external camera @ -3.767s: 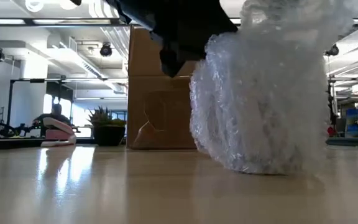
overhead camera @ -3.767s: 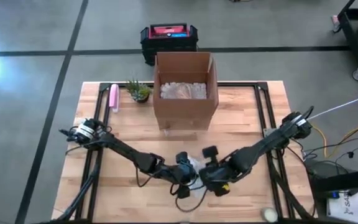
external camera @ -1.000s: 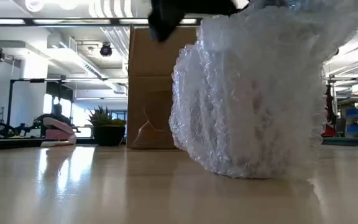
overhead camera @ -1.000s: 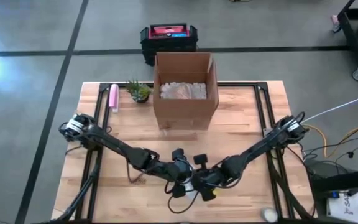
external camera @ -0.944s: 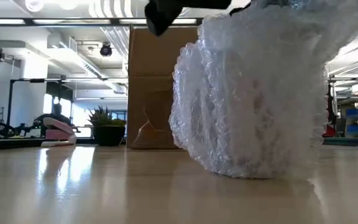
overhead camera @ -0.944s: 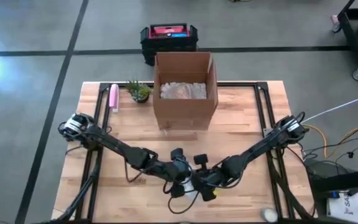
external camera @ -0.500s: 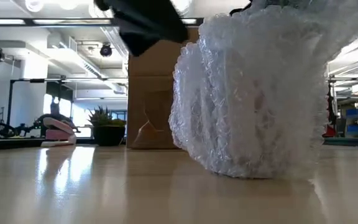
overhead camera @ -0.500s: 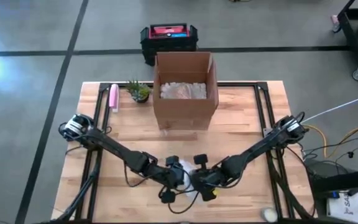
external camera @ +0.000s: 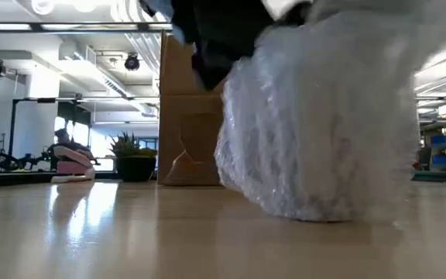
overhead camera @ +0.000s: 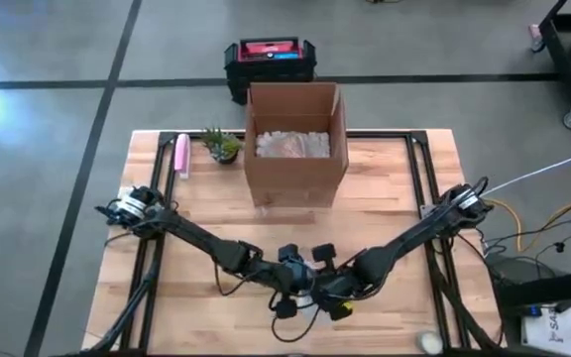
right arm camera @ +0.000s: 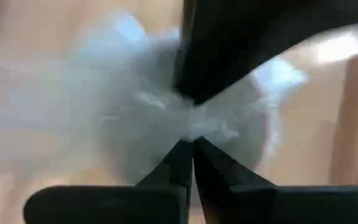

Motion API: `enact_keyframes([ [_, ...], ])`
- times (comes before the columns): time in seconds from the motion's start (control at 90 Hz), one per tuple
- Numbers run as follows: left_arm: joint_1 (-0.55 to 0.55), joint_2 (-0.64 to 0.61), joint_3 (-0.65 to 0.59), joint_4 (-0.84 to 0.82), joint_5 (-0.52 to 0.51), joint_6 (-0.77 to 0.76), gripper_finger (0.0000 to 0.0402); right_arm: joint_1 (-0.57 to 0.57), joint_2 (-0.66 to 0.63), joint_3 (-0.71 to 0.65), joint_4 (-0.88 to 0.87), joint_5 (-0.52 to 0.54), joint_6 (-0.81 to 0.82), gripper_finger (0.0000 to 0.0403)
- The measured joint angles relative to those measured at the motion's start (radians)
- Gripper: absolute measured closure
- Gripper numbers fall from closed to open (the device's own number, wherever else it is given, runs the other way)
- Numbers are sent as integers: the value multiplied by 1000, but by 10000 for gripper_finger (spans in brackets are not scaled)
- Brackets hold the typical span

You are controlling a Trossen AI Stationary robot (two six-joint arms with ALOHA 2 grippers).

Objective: Wrap mug
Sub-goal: Wrap the gray mug with the bubble wrap

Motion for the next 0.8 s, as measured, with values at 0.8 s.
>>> enact_keyframes([
  [0.8,-29,-117,64,-184,28,-40,402,-23,91,-102,176,-17,-31,403],
])
